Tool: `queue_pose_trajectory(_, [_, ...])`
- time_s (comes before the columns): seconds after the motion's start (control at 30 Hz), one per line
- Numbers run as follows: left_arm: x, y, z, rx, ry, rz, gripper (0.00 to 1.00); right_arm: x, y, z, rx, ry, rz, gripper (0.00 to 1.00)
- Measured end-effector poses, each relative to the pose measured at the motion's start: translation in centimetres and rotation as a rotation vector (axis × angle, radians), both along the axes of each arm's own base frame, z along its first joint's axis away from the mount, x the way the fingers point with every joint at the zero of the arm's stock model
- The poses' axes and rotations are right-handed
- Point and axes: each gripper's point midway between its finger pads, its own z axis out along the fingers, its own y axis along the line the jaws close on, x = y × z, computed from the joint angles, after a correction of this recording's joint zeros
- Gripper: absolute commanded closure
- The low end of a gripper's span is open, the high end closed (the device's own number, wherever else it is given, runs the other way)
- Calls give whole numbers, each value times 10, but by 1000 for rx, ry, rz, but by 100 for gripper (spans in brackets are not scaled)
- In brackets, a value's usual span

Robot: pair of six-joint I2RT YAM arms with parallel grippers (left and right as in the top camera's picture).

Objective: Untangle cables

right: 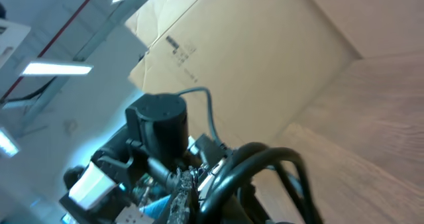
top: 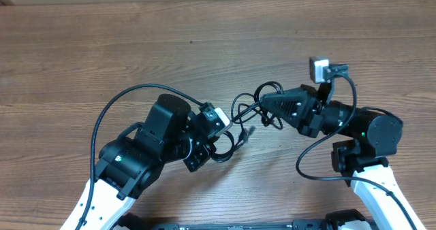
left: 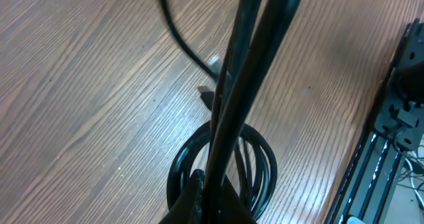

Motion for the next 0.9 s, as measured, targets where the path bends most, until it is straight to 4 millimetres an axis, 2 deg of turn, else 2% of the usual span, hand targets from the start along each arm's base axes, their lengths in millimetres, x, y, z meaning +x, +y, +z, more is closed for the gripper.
queue_pose_trajectory(0.23, [-6,7,-8,47,29,11,96,17,-26,1,7,9,-96,96])
queue_pose_trajectory(0.47, [-7,8,-7,51,32,13,96,32,-54,1,16,41,-188,96])
queue_pose_trajectory(0.9, [-3,12,-9,62,34,50,96,39,-92,-7,-22,74,-259,96])
